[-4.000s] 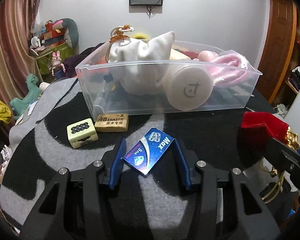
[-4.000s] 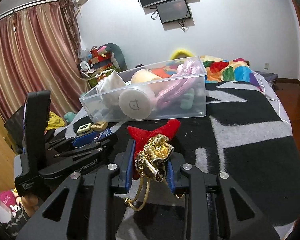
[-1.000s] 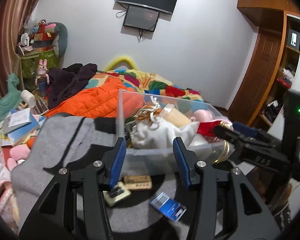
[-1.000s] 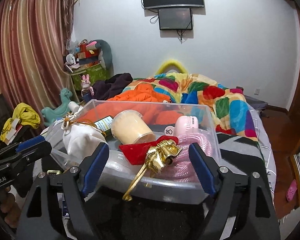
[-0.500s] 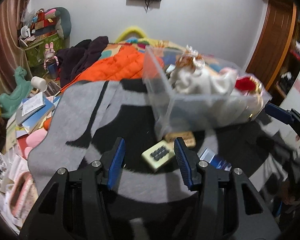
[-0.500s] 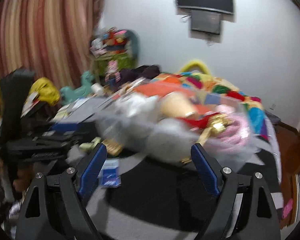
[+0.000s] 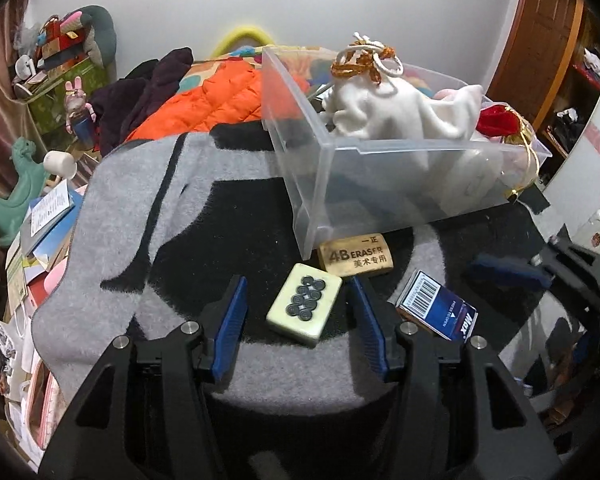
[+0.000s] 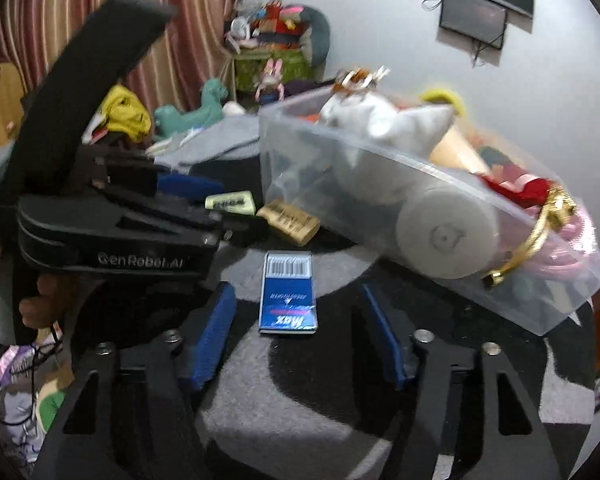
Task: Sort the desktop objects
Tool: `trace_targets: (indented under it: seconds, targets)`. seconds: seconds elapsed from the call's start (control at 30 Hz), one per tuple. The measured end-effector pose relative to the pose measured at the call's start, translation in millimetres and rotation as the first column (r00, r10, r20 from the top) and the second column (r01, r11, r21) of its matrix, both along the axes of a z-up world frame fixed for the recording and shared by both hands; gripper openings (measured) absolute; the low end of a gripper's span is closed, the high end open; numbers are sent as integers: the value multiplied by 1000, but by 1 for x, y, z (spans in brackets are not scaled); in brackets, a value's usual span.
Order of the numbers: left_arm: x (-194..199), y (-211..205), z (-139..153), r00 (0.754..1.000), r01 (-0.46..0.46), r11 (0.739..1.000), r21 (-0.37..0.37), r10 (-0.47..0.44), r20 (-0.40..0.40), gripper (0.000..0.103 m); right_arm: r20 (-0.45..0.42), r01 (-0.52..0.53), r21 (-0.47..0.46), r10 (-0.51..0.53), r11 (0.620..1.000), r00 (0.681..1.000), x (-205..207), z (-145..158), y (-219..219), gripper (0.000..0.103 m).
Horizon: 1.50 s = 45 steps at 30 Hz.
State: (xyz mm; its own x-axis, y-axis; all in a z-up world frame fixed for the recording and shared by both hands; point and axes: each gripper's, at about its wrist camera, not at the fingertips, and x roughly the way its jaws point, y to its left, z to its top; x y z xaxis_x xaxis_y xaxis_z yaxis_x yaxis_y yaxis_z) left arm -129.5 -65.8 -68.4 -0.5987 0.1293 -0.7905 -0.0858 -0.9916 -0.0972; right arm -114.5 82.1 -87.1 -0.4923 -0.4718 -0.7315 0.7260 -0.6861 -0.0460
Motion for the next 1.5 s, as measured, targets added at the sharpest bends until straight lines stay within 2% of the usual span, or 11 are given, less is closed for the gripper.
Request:
trace_targets:
  seconds: [0.1,0.13,0.23,0.3,0.43,0.6,0.83,1.0,1.13,1.27,1.5]
  targets:
    - [-1,0,-1,1000,1,1000,0,-1,2,53,-7,-25,21,26,999,1000,2,-3,-3,44]
    - [-1,0,-1,1000,-2,1000,0,2,1,53,-8,-34,21,34,999,999,3,-4,-4,37]
    - [1,3,-2,1000,-10,1000,-25,10,-10,46,-10,-30,14,30,999,999,4,-4,-2,25]
    - [4,5,-1,1000,1,1000,-29,-2,-21,35,3,-24,-1,24,1000,1000,3,-3,2,25]
    - [9,6,0,999,-5,998,-56,3,-44,35,38,6,-57,-4,998,999,-4,1,15,25]
    - [13,-3,4,997,-32,999,-21,30,-71,34,72,54,-145,-44,988,996,-8,10,38,25]
    - [34,-12,12,989,-70,998,-7,68,-133,34,37,120,-228,-115,966,993,-14,41,72,25]
    - [46,-23,26,982,-85,995,43,91,-164,34,-4,168,-289,-177,942,984,-23,65,91,25]
    - [51,-30,46,971,-88,993,77,103,-217,34,-27,209,-302,-227,930,973,-38,77,92,25]
    - [54,-31,63,954,-98,993,64,112,-278,35,-63,268,-274,-295,924,953,-59,79,83,25]
    - [48,-32,75,951,-81,993,80,101,-291,34,-60,302,-206,-320,931,945,-82,64,66,25]
